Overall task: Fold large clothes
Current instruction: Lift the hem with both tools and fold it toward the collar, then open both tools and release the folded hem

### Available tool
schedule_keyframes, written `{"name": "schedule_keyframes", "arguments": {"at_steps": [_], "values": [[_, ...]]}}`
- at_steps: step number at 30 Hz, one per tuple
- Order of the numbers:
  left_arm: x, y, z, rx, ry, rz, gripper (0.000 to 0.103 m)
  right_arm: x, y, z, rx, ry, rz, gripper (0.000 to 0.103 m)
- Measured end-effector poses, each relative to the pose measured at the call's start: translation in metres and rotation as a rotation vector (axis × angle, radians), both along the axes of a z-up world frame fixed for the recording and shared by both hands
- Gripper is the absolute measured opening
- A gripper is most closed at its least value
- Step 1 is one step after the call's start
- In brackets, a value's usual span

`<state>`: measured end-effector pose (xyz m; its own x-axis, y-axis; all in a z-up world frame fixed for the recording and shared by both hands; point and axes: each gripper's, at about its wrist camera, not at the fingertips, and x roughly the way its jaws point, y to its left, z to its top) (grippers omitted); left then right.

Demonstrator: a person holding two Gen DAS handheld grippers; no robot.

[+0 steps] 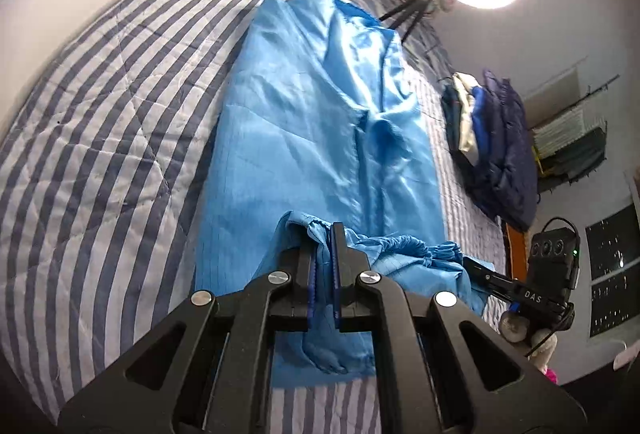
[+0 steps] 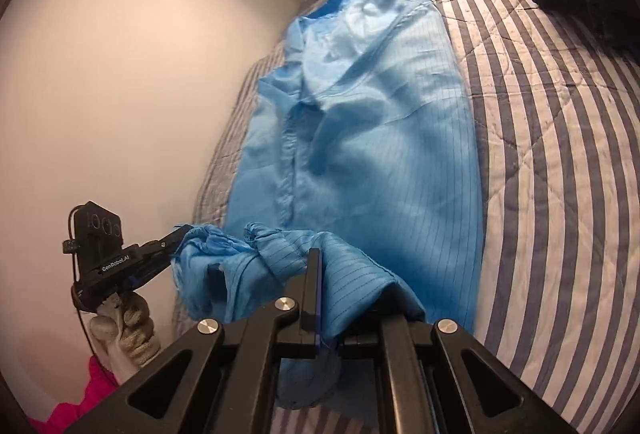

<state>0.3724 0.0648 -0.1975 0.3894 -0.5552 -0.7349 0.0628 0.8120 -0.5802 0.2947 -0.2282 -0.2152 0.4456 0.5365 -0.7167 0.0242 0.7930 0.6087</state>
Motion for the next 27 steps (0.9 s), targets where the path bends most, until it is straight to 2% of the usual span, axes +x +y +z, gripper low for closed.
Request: {"name": "schedule_keyframes", "arguments": {"at_steps": [4,9,10,12,14,16,18,19,21,23,27], "values": [[0.009,-0.004,-0.016,0.041,0.016,0.007,0.004,0.011,0.001,-0.020,-0.025,0.027,-0.008,0.003],[0.008,-0.006,-0.020,0.070,0.010,0.004,0.004,0.011,0.001,-0.019,-0.008,0.008,0.009,0.009],[0.008,-0.005,-0.020,0.069,0.013,0.004,0.004,0.011,0.000,-0.017,0.001,-0.002,0.005,0.025],[0.009,-0.002,-0.020,0.056,0.028,0.006,0.006,0.008,-0.003,-0.011,0.007,-0.025,-0.005,0.041],[0.011,0.002,-0.018,0.029,0.036,0.013,0.009,0.003,-0.008,-0.003,0.027,-0.044,-0.012,0.043],[0.012,0.007,-0.013,0.010,0.028,0.029,0.020,-0.002,-0.015,0.003,0.068,-0.058,-0.023,0.043],[0.011,0.018,-0.004,-0.027,-0.002,0.069,0.051,-0.006,-0.021,0.008,0.082,-0.079,-0.032,0.043],[0.011,0.024,0.001,-0.040,-0.019,0.090,0.055,-0.008,-0.024,0.011,0.075,-0.087,-0.037,0.043],[0.011,0.034,0.011,-0.056,-0.050,0.110,0.055,-0.011,-0.026,0.015,0.069,-0.095,-0.037,0.043],[0.008,0.039,0.019,-0.034,-0.074,0.107,0.055,-0.017,-0.031,0.023,0.048,-0.111,-0.039,0.042],[-0.004,0.034,0.020,0.018,-0.107,0.051,0.055,-0.030,-0.037,0.035,0.019,-0.137,0.006,0.035]]}}
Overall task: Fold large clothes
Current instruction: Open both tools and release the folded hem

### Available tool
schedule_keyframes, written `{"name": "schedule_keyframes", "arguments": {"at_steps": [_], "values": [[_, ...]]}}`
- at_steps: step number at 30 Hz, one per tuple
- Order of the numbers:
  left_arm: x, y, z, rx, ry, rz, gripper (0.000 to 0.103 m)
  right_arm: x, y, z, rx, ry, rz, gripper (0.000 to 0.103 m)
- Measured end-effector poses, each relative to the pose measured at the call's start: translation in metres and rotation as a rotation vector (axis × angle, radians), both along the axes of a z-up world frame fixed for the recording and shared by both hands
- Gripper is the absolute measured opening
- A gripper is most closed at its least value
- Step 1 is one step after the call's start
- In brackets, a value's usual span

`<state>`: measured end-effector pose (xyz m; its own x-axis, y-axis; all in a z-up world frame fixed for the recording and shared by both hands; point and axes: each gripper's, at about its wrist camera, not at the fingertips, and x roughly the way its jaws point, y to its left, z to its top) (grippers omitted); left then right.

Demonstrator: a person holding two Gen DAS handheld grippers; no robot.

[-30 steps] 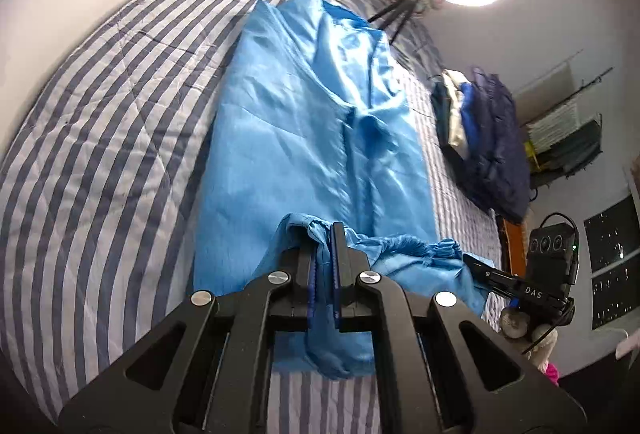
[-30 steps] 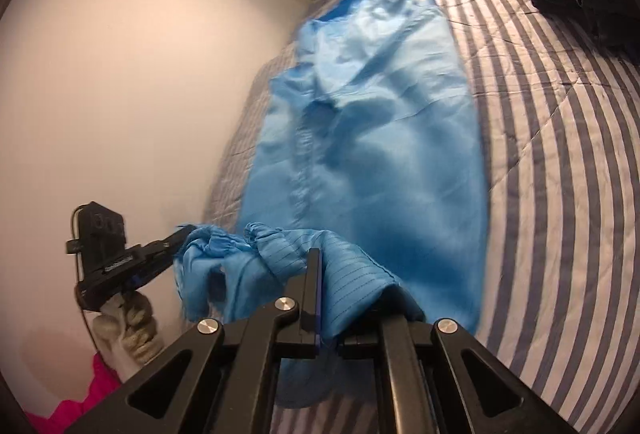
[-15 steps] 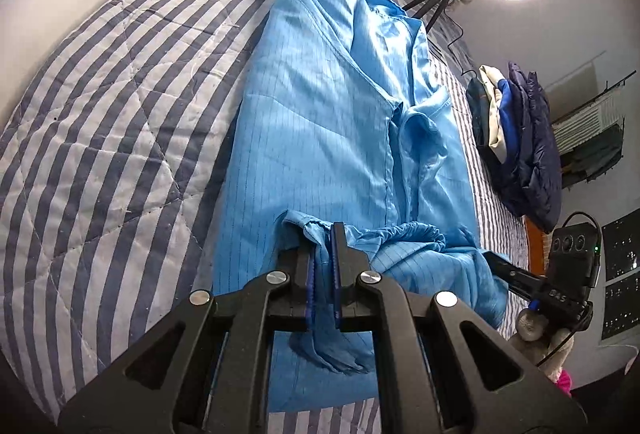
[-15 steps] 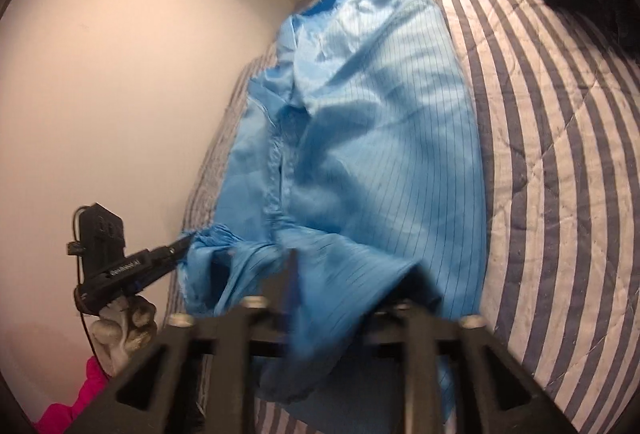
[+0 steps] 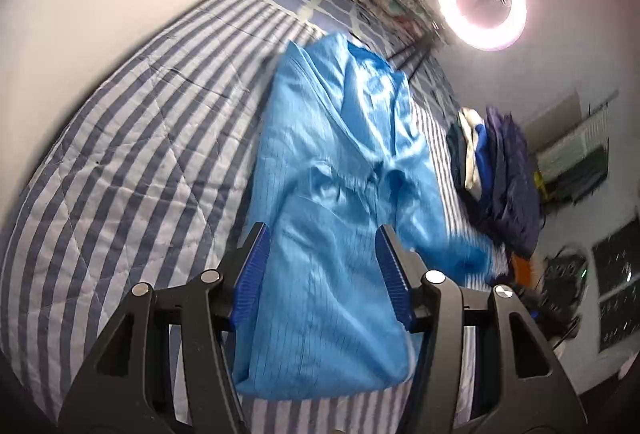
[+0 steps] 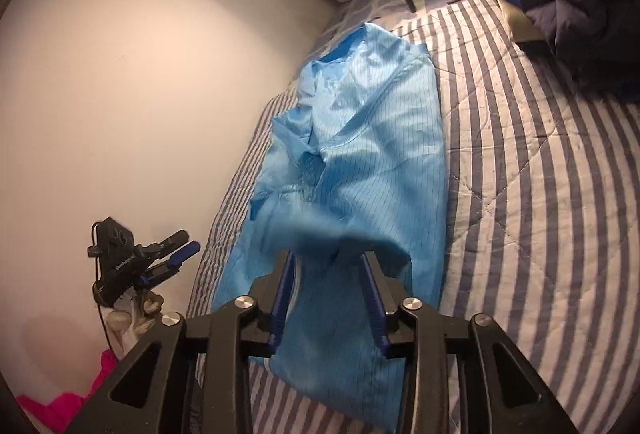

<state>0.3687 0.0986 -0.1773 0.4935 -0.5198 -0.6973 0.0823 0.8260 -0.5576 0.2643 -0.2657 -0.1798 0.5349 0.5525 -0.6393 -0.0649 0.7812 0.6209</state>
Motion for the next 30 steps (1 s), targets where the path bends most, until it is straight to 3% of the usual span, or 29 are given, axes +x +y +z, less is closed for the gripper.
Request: {"name": "schedule_keyframes", "arguments": {"at_steps": [6,14,16,19,21,25,30], "values": [[-0.004,-0.035,-0.026,0.093,0.039,-0.101,0.055,0.014,0.030,-0.019,-0.194,0.051,0.079,0.033],[0.007,-0.034,-0.073,0.278,0.123,-0.060,0.055,0.040,0.043,-0.056,-0.336,0.122,0.059,0.029],[0.004,-0.034,-0.076,0.291,0.091,-0.066,0.055,0.043,0.044,-0.062,-0.350,0.132,0.055,0.028],[0.001,-0.043,-0.073,0.349,0.078,-0.082,0.055,0.043,0.044,-0.055,-0.338,0.131,0.048,0.031],[-0.001,-0.044,-0.066,0.329,0.064,-0.097,0.055,0.040,0.042,-0.042,-0.289,0.095,0.042,0.031],[0.004,-0.036,-0.036,0.273,0.004,-0.085,0.055,0.028,0.035,-0.007,-0.293,-0.039,-0.006,0.037],[0.040,-0.027,-0.006,0.285,-0.060,-0.086,0.055,0.037,0.019,0.019,-0.276,-0.111,-0.084,0.039]]}}
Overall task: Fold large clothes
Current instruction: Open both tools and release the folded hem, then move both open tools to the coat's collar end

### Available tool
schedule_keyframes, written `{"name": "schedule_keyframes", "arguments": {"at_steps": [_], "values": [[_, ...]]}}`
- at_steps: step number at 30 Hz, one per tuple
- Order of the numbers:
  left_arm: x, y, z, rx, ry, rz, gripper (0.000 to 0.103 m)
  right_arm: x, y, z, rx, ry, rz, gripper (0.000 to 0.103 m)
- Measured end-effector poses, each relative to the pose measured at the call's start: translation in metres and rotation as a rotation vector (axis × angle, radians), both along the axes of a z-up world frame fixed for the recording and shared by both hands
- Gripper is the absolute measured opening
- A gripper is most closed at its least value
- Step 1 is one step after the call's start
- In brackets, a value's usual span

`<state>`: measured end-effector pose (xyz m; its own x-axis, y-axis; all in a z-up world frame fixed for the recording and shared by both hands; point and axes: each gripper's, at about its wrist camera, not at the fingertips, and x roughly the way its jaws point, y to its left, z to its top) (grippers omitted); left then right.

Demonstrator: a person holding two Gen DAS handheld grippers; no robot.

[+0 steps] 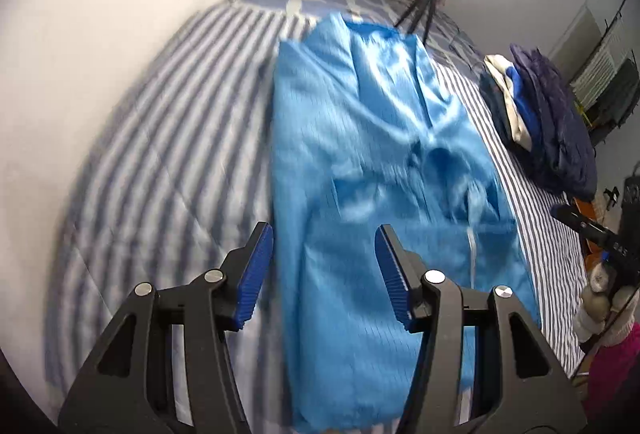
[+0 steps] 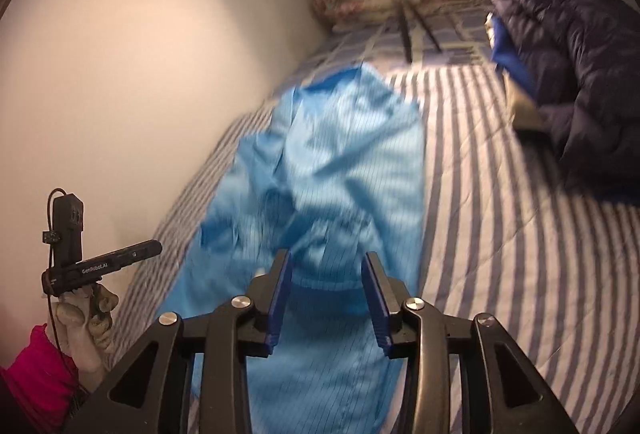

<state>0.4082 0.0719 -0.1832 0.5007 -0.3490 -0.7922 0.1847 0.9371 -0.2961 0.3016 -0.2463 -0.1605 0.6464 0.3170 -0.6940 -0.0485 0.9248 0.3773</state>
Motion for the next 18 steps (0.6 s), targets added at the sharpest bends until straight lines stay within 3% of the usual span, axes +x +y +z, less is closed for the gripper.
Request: {"name": "schedule_keyframes", "arguments": {"at_steps": [4,8,15,18], "values": [[0.039,0.010,0.016,-0.070,0.018,0.000,0.055,0.027,-0.009,0.014,-0.056,0.007,0.032,0.040],[0.083,0.013,0.024,-0.085,0.029,-0.014,0.059,0.066,-0.014,0.027,-0.105,0.010,0.062,0.040],[0.180,-0.008,0.023,-0.139,0.048,-0.040,0.063,0.156,-0.032,0.036,-0.037,0.012,0.072,0.050],[0.217,-0.020,0.012,-0.145,0.064,-0.058,0.072,0.196,-0.037,0.024,-0.004,0.028,0.063,0.051]]}}
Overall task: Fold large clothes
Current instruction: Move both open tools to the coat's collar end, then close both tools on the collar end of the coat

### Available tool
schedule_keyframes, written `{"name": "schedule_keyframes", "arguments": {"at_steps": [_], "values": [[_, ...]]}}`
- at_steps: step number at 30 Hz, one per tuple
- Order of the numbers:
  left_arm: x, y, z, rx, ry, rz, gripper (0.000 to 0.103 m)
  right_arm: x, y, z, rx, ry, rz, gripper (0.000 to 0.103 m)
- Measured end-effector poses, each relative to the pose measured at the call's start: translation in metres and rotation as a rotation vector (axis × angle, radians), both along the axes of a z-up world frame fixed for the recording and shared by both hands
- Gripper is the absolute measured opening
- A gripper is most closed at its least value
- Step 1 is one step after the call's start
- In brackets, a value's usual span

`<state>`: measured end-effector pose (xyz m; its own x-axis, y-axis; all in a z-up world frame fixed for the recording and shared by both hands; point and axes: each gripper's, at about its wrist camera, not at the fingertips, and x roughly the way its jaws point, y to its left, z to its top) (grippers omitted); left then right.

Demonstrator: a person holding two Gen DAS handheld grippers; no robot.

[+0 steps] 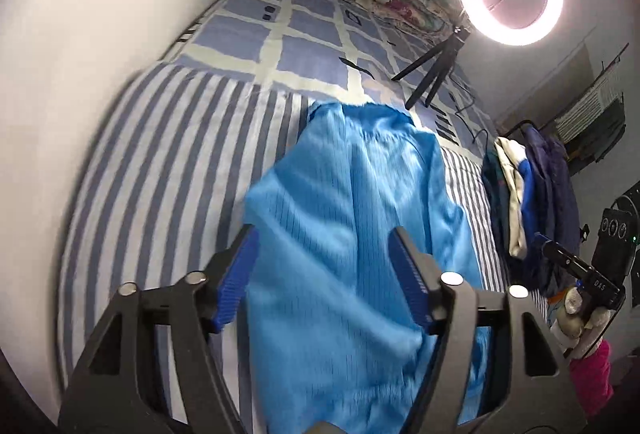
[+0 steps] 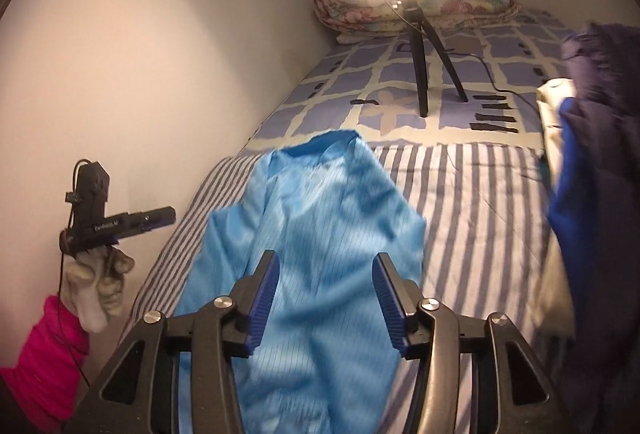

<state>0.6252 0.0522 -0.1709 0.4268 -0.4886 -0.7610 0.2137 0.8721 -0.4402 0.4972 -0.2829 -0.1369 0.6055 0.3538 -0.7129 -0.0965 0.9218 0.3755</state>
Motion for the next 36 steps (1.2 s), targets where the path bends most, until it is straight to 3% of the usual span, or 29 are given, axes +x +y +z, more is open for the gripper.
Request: {"name": "schedule_keyframes", "arguments": {"at_steps": [8,13,18,22,23,27,28,30,36], "values": [[0.075,-0.013,-0.041,-0.090,0.097,0.036,0.072,0.084,-0.006,-0.045,-0.005,0.059,-0.029,0.055],[0.106,-0.023,-0.051,-0.072,0.100,0.027,0.072,0.121,-0.004,-0.062,-0.010,0.080,-0.037,0.056],[0.128,-0.032,-0.068,-0.104,0.163,0.017,0.072,0.147,0.001,-0.077,0.014,0.091,-0.054,0.056],[0.133,-0.041,-0.073,-0.070,0.173,0.023,0.072,0.162,0.008,-0.087,0.035,0.102,-0.063,0.050],[0.133,-0.044,-0.074,-0.054,0.173,0.027,0.066,0.164,0.010,-0.088,0.037,0.103,-0.062,0.046],[0.132,-0.056,-0.071,-0.030,0.159,-0.016,0.014,0.168,0.019,-0.089,0.023,0.104,-0.042,0.015],[0.131,-0.060,-0.069,-0.012,0.147,-0.021,0.011,0.167,0.021,-0.087,0.007,0.102,-0.040,0.006],[0.126,-0.067,-0.063,0.015,0.112,-0.040,0.005,0.163,0.025,-0.082,-0.021,0.093,-0.045,0.002],[0.101,-0.068,-0.031,-0.001,0.029,-0.050,0.002,0.144,0.033,-0.052,-0.093,0.035,-0.053,0.000]]}}
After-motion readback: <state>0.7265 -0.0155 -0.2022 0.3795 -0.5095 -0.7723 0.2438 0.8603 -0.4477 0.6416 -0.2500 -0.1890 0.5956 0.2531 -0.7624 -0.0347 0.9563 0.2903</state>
